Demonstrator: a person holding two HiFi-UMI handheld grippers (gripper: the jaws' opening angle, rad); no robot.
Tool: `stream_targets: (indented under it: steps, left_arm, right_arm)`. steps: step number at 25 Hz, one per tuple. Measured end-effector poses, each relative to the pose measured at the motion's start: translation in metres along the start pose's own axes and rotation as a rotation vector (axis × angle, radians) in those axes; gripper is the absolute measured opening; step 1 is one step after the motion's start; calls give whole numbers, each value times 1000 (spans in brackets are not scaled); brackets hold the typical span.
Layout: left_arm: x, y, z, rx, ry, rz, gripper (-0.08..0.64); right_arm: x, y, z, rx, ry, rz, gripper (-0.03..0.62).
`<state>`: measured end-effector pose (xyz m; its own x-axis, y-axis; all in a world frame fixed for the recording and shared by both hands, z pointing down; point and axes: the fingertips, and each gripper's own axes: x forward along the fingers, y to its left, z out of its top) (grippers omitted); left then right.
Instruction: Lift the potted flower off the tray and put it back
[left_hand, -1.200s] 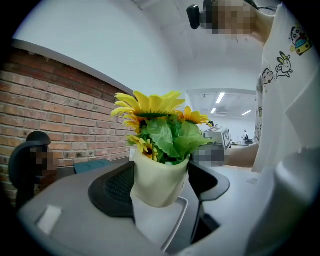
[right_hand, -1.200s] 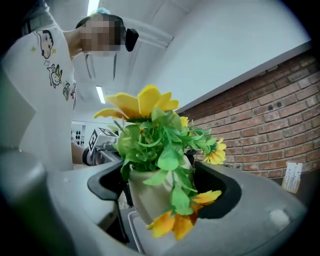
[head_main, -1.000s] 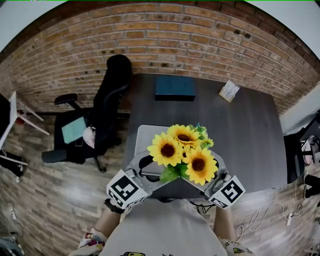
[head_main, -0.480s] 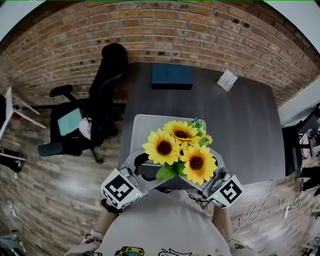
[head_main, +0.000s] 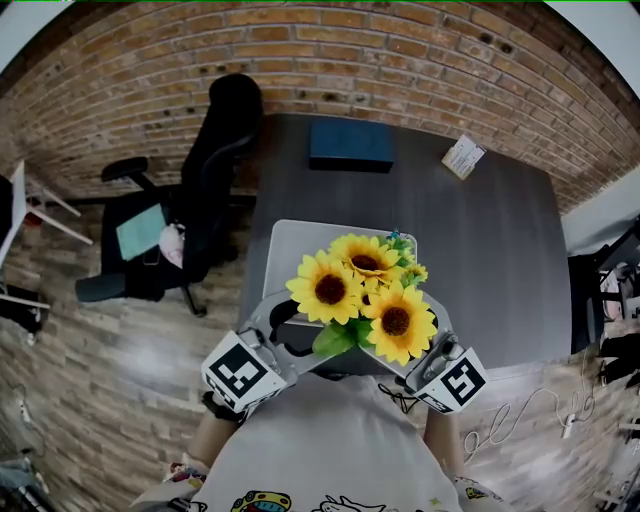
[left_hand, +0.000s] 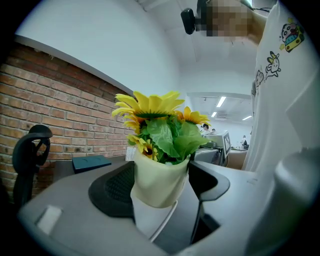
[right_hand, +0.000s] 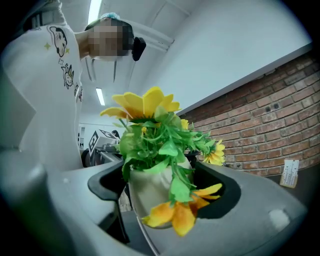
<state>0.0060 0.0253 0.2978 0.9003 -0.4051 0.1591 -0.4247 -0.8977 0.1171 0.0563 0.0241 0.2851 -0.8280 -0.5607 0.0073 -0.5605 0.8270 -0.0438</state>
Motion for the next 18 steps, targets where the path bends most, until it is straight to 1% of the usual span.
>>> stream_targets:
  steps: [9,18]
  left_arm:
    - [0,-1,1,0,-17,0,356]
    - [0,-1,-3,-37,-15,3,357]
  right_arm:
    - [0,0,1,-2,-3,2,412]
    - [-1,1,-1,3,7,-3,411]
